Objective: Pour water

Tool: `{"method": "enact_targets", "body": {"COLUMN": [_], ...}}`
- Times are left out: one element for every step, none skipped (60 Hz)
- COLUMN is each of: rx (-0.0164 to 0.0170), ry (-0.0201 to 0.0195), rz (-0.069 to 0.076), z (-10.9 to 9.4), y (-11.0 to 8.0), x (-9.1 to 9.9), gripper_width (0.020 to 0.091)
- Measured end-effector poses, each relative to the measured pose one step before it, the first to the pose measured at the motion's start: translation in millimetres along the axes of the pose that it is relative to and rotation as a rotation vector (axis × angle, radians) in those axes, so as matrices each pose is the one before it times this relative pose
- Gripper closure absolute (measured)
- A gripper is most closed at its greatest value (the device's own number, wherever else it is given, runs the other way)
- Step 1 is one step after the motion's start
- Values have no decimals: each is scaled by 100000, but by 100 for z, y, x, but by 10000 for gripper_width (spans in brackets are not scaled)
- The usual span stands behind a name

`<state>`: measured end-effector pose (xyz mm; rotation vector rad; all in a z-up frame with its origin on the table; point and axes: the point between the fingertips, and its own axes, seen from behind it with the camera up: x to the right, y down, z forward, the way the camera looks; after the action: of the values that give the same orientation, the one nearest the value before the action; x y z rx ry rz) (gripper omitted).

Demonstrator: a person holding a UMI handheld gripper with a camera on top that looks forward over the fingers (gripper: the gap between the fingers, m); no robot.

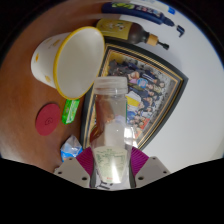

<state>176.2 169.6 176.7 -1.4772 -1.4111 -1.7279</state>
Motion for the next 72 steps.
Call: {"method": "enact_targets", "body": {"rx": [78, 615, 105, 86, 20, 198, 315, 383, 352, 359, 722, 275, 114, 90, 76, 174, 141, 121, 169, 195, 132, 192, 301, 486, 559, 691, 478, 541, 553, 457, 342, 448, 461, 578, 774, 532, 673, 900, 1054, 778, 406, 714, 702, 826, 873, 868, 669, 355, 94, 185, 140, 163, 454, 265, 127, 139, 258, 320, 291, 291, 101, 313, 295, 297, 196, 42, -85, -96, -77, -27, 81, 87], "ry": [531, 521, 510, 478, 607, 658, 577, 338, 209, 108, 54, -258, -312, -410, -286, -306, -358, -319, -300, -348, -329, -538, -564, -533, -608, -1102, -903, -1007, -1042, -1186, -1255, -1436, -1487, -1130, -1841, -941, -984, -1397, -1642, -1332, -622, -1131, -1272, -1601, -1744, -1684, -1755, -1692, -1120, -1457, -1487, -1625, -1650, -1778, -1541, -1220, -1110, -1177, -1252, -609, -1293, -1120, -1140, -969, -785, -810, -954, -896, -638, 129, -513, -612], "rz": [-2188, -2091, -2158, -2197, -2143, -2062, -1989, -1699, -1357, -1068, -711, -323, 11, 247, 647, 788, 947, 1215, 1433, 1695, 1796, 2324, 2716, 3210, 3617, 4085, 4274, 4487, 4810, 5160, 5455, 5658, 5555, 5589, 5764, 5664, 5621, 5613, 5597, 5521, 5174, 5214, 5163, 5135, 5247, 5096, 4942, 4723, 4361, 4310, 4245, 4093, 4158, 3746, 3460, 3148, 2881, 2607, 2275, 2049, 1924, 2080, 1808, 1565, 1247, 1132, 1148, 1182, 1110, 944, 888, 767], "z": [85, 135, 34, 11, 3, 1, 3, -12, -19, -16, 41, -20, -18, -1, -30, -19, -26, -24, -24, -48, -79, -48, -69, -61, -84, -43, -105, -104, -116, -152, -133, -126, -209, -125, -126, -127, -123, -115, -101, -96, -82, -44, -13, 1, 6, 40, 93, 116, 127, 190, 207, 215, 137, 263, 272, 254, 265, 287, 278, 252, 308, 309, 288, 276, 259, 260, 239, 255, 236, 221, 235, 209], "y": [-121, -154, -114, -116, -96, -124, -158, -132, -116, -117, -139, -67, -35, -65, -40, -17, 26, 22, 19, 20, 99, 46, 43, 21, 11, -13, 16, 30, 35, 64, 68, 45, -49, -44, 37, 18, -21, -69, -115, -18, -59, 66, 6, -10, 3, 47, 107, 186, 174, 277, 255, 288, 399, 300, 320, 352, 371, 338, 362, 378, 356, 333, 299, 295, 294, 334, 337, 324, 314, 279, 269, 258], "x": [97, 67, 110, 41, 140, 138, 120, 64, 32, -4, -46, -76, -83, -54, -65, -49, -49, -30, -20, -34, -6, -26, -2, 10, 11, 34, -31, -3, -35, 15, -3, -35, -11, -13, 92, 80, 74, -28, -82, -69, 15, -29, -141, -204, -240, -231, -247, -222, -284, -148, -156, -197, -270, -240, -186, -105, -54, -84, -97, -205, -79, -139, -75, -74, -41, -70, -118, -126, -77, -104, -31, -62], "gripper_width": [653, 653, 653, 652, 655, 651, 652, 654, 653, 653, 651, 652, 650, 650, 649, 651, 651, 651, 652, 653, 653, 652, 653, 655, 655, 650, 652, 652, 650, 650, 649, 651, 651, 652, 652, 653, 654, 653, 653, 653, 653, 653, 654, 654, 654, 654, 654, 652, 653, 652, 652, 653, 652, 652, 652, 651, 652, 652, 651, 652, 651, 652, 651, 652, 652, 651, 652, 651, 650, 652, 652, 651]}}
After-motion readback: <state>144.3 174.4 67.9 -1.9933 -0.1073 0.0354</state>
